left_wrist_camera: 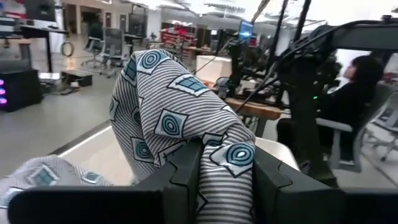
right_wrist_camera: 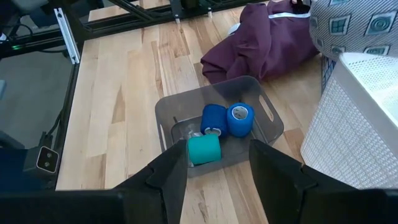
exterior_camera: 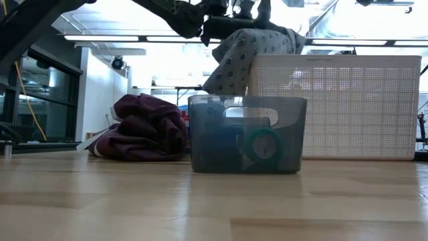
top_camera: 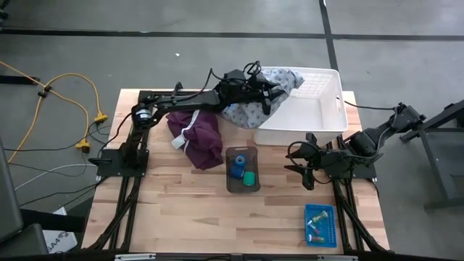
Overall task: Pick & Place Medicine items
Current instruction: Put the blue patient gown into the white laundry bin
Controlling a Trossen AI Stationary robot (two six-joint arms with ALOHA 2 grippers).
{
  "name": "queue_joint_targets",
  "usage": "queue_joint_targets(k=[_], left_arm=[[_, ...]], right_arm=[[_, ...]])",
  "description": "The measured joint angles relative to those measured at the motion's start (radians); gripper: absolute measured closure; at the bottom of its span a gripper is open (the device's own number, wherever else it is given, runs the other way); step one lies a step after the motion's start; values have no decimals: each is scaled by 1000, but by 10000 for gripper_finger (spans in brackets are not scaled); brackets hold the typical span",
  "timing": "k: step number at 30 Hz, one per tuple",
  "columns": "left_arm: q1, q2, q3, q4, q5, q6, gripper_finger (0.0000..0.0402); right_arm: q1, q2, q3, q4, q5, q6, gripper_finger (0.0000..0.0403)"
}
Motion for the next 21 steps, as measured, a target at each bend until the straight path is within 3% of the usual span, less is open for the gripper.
queue_joint_targets(k=[4, 16, 21], left_arm=[[-5, 1, 6, -39, -7, -5, 319], [-1, -3, 218, -472, -42, 80, 319], [-1, -3, 245, -491, -44, 63, 319]], right_arm=[[0, 0, 0, 0, 0, 0, 243], [0, 0, 0, 0, 0, 0, 243], [0, 0, 0, 0, 0, 0, 243]])
